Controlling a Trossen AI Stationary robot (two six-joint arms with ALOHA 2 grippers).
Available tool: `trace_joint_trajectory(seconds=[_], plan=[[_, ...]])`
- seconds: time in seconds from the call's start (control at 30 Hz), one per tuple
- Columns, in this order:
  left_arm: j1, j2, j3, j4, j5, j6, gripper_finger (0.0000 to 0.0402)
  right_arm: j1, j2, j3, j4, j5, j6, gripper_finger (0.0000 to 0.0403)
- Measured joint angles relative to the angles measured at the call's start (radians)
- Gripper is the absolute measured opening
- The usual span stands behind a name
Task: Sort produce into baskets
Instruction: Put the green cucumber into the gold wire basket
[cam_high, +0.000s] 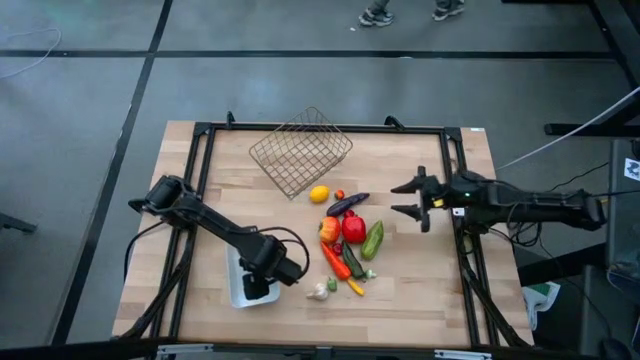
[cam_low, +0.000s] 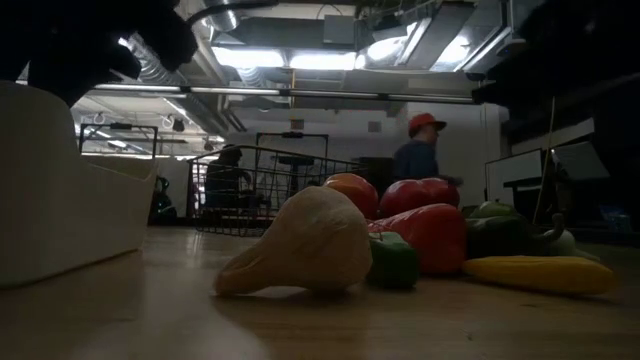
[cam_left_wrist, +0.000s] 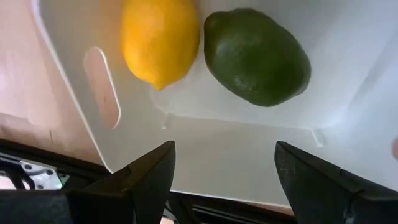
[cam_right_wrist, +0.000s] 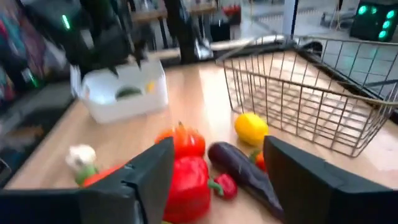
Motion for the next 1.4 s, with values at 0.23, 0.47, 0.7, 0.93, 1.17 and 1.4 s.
trace_joint_trajectory(seconds=[0.23,0.47,0.7,0.93,1.17,1.4], plan=[[0.000,-0.088,0.000,0.004,-0.065,-0.083,0.0270,0.000,0.302,0.175,-0.109,-0.078,-0.169,0.0298],[0.000,-0.153,0.000,0.037,-0.201,-0.146,0.0270,0.001,0.573,0.314,-0.267,-0.211,-0.313,0.0303],[0.000,-0.157,0.000,0.060,-0.244,-0.135,0.0270,0.001,0.757,0.391,-0.419,-0.223,-0.470,0.0303],[0.000,-0.157,0.000,0.082,-0.277,-0.134,0.0270,0.001,0.821,0.397,-0.419,-0.272,-0.576,0.0303],[0.000,-0.157,0.000,0.091,-0.286,-0.131,0.0270,0.001,0.844,0.397,-0.416,-0.273,-0.611,0.0303],[0.000,-0.157,0.000,0.104,-0.286,-0.130,0.0270,0.001,0.866,0.397,-0.414,-0.273,-0.645,0.0303]])
